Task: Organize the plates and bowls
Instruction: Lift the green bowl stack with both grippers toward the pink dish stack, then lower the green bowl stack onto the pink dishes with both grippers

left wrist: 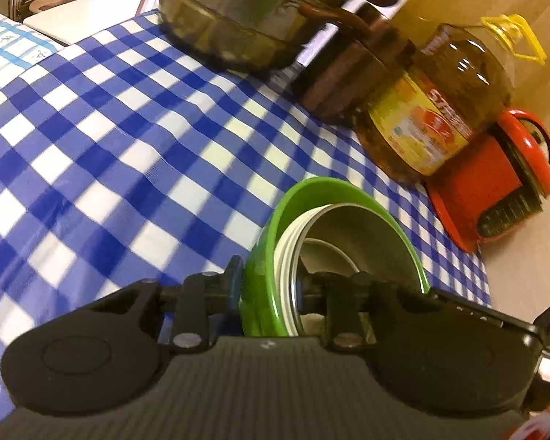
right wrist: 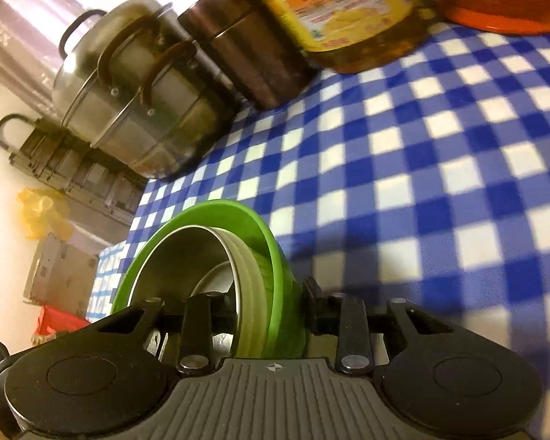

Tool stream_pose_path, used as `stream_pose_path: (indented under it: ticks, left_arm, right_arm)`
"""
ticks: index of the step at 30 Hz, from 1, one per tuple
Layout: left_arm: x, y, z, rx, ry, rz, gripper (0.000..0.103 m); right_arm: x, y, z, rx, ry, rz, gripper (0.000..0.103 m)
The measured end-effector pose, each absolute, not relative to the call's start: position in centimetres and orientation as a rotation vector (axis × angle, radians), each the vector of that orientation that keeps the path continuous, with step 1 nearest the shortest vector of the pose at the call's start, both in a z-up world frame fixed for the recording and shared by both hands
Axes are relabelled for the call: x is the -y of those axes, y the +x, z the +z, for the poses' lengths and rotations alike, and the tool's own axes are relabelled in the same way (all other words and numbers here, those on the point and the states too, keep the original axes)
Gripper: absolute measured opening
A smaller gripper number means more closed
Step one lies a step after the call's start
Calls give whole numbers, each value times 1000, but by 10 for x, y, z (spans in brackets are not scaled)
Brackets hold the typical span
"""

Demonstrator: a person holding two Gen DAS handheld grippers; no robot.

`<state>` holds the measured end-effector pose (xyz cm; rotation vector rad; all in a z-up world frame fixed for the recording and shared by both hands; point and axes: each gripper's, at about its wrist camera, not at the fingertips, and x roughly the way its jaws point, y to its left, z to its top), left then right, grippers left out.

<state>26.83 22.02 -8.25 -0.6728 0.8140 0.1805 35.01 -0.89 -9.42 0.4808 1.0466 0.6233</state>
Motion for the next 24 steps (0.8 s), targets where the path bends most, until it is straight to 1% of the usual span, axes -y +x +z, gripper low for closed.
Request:
stream_pose_path:
  ticks: [14,24]
  left_arm:
    - [-123,208,-44,-884,-630,65,23]
    - [-63,166,-14,-891,-586,-13,23]
  right_arm:
    - [110,264,-50,-1051,517,442,32]
    - [175,205,-23,-1012,552,380,32]
